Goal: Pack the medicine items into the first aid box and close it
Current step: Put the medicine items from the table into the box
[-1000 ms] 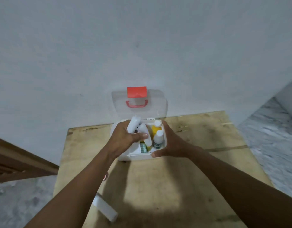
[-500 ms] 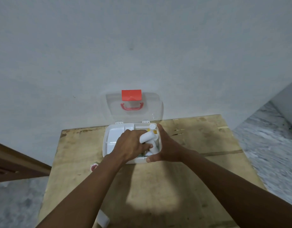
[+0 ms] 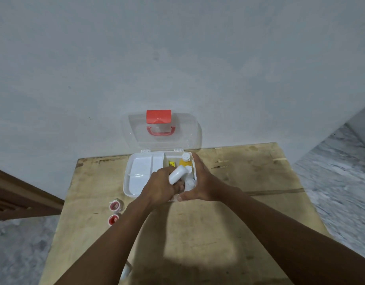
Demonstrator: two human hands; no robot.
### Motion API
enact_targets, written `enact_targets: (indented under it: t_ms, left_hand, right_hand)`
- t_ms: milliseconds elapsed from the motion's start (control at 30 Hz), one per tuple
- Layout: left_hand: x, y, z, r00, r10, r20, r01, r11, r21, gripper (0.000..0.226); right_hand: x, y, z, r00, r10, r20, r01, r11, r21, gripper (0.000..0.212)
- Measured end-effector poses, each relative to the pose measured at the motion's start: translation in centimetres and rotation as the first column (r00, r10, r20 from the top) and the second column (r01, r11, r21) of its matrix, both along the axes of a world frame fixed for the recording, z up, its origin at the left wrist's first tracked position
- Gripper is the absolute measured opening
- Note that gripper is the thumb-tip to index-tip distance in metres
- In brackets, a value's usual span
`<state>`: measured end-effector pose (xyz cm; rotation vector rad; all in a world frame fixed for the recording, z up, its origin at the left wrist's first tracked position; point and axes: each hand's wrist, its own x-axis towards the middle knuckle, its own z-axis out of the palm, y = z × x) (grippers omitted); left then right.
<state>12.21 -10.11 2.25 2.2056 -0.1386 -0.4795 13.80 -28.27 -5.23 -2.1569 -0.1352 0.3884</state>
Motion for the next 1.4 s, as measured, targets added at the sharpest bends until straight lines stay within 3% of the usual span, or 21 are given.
enact_targets:
  t_ms: [200, 300, 400, 467, 633, 733, 967, 1267, 1400]
  left_hand:
    - [-0.4, 0.5, 0.7, 0.984, 0.173, -0.035, -0.177, 0.968, -0.179, 0.011]
    - [-0.6, 1.0, 1.5, 0.953, 0.278, -0.118, -0.302, 0.883, -0.358, 0.026]
    - [-0.5, 1.7, 2.3, 0.963, 0.260, -0.073, -0.267, 0.872, -0.410, 0.024]
    - [-0.6, 2.0, 2.6, 0.972, 0.229, 0.059, -0.194, 0.916, -0.351, 0.019]
    - [-0.7, 3.0, 2.4, 0.952, 0.076, 0.296, 0.000, 0.968, -0.249, 0.053]
    - [-0.8, 3.1, 1.8, 0.929, -0.024, 0.369, 0.099, 0.977, -0.186, 0.046]
    - [-0.5, 3.1, -0.7, 0.907, -0.160, 0.391, 0.164, 0.986, 0.025, 0.043]
    - [0.9, 1.6, 0.0, 0.834, -0.359, 0.419, 0.299, 0.932, 0.204, 0.031]
    - [1.5, 1.3, -0.1, 0.850, -0.382, 0.362, 0.305, 0.918, 0.252, 0.030]
  right_hand:
    - [-0.2, -0.1, 0.3, 0.999, 0.034, 0.042, -0.033, 0.999, -0.006, 0.150]
    - [-0.1, -0.1, 0.2, 0.999, 0.023, 0.028, -0.023, 1.000, -0.010, 0.149]
    - [0.2, 0.0, 0.0, 1.000, 0.016, 0.018, -0.015, 1.000, -0.016, 0.145]
    - [0.2, 0.1, 0.2, 1.000, 0.019, 0.016, -0.019, 1.000, -0.025, 0.144]
    - [0.2, 0.0, 0.1, 0.999, 0.022, 0.025, -0.021, 0.999, -0.041, 0.143]
    - [0.2, 0.0, 0.1, 0.999, 0.024, 0.029, -0.022, 0.998, -0.053, 0.145]
    - [0.2, -0.1, -0.1, 1.000, 0.013, 0.026, -0.011, 0.998, -0.055, 0.150]
    - [0.5, -0.2, -0.7, 0.999, 0.028, 0.020, -0.026, 0.997, -0.077, 0.151]
    - [0.3, -0.2, -0.2, 0.997, 0.051, 0.052, -0.048, 0.997, -0.060, 0.146]
